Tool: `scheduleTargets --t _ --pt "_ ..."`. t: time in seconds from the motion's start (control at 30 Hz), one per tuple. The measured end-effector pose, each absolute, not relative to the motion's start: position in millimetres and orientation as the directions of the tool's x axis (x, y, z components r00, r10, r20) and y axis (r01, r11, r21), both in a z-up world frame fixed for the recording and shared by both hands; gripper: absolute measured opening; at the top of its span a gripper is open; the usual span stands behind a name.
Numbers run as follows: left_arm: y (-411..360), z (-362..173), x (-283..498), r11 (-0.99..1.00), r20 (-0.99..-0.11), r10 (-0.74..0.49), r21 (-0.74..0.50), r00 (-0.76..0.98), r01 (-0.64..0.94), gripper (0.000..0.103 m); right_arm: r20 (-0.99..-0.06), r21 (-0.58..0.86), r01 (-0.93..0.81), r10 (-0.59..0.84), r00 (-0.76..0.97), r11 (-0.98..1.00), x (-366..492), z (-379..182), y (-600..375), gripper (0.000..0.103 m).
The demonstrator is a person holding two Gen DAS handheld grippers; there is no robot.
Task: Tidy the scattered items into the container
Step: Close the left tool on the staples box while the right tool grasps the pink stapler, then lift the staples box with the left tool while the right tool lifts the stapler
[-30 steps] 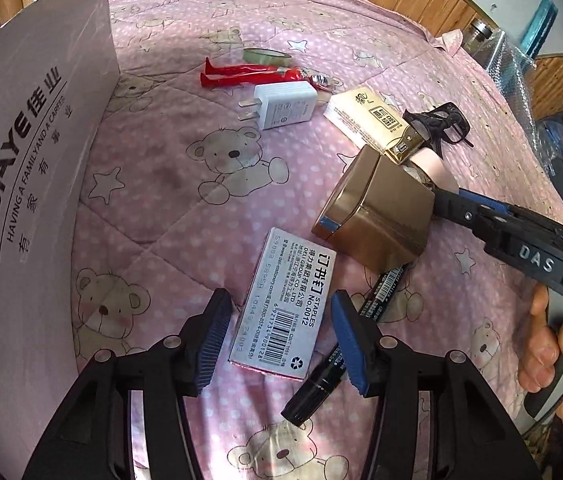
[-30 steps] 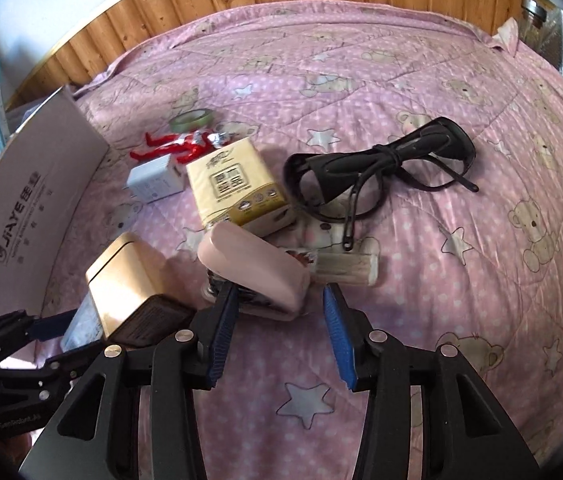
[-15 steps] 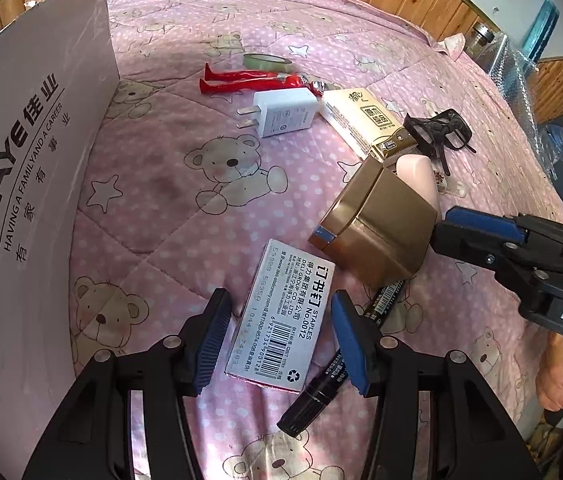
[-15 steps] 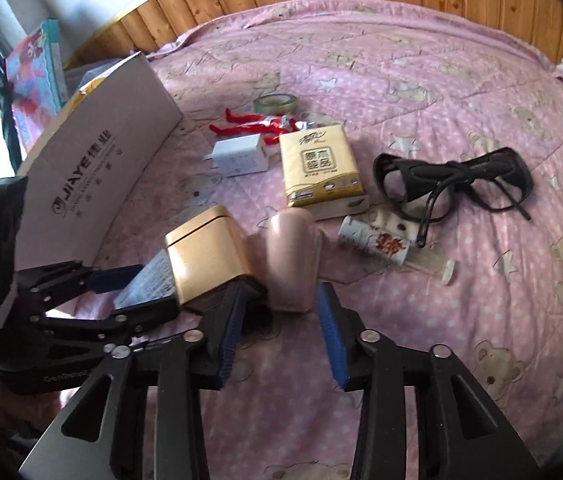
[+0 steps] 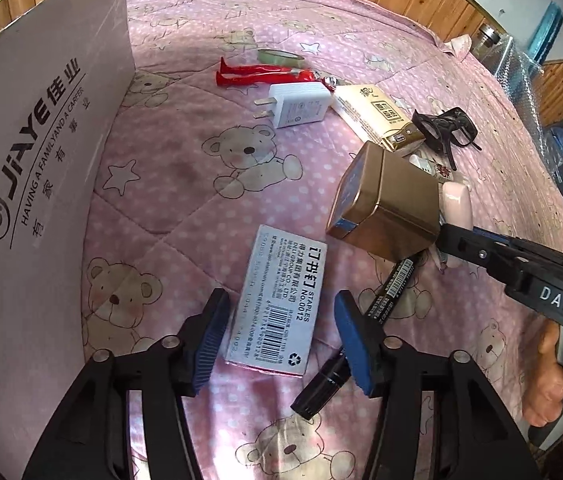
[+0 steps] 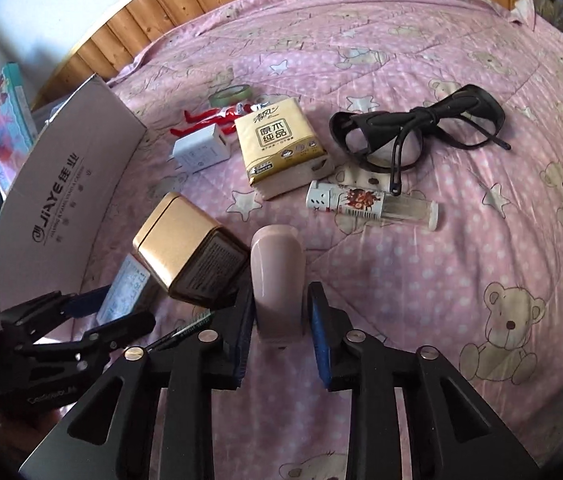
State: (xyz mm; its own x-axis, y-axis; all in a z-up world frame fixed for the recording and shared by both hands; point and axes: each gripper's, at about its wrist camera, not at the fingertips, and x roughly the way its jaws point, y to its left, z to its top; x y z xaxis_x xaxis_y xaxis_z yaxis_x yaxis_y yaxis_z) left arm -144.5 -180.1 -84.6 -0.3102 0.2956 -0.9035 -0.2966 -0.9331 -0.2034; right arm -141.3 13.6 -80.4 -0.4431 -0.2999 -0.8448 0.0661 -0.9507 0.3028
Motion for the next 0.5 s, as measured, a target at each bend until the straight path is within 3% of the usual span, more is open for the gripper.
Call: scheduleTargets --t 0.1,0.13,0.17,0.37,0.43,0.5 --pt "-172.5 -85.8 -140.6 -0.934 -0.904 0.265 -0.154 -0.336 -0.322 0.062 -0.831 0.296 0.065 -0.291 -0.474 -0.953 -147.7 -86.9 13.1 0.034" --pt "-171.8 -85.3 -139.4 -0.937 -0.907 0.243 -0.128 -0.343 -0.326 0.045 -0.829 0.302 0.061 -0.294 -0.476 -0.951 -147.8 -86.9 14.5 0.027" --pt "-172.8 -84.8 -138.8 -0.941 -0.912 0.218 -0.100 -0.349 -0.324 0.040 -0.837 0.295 0.049 -0.283 -0.468 -0.954 -147.2 -84.6 15.9 0.027" --pt "-188.3 -86.6 -131.5 -0.952 -0.916 0.207 -0.106 -0.344 -0.288 0.042 -0.850 0.269 0.048 -0.260 -0.458 -0.962 -133.4 -74.3 23.1 0.029" --pt "-182.5 -88.2 -127.8 -0.945 -0.906 0.210 -0.093 -0.367 -0.313 0.055 -0.843 0.263 0.052 -0.256 -0.473 -0.963 -135.3 -81.6 22.4 0.038" --pt "-174.0 -90.0 -123.0 -0.937 -0.899 0.187 -0.042 -0.395 -0.347 0.053 -0.834 0.262 0.045 -0.250 -0.492 -0.964 -135.8 -87.5 23.0 0.029"
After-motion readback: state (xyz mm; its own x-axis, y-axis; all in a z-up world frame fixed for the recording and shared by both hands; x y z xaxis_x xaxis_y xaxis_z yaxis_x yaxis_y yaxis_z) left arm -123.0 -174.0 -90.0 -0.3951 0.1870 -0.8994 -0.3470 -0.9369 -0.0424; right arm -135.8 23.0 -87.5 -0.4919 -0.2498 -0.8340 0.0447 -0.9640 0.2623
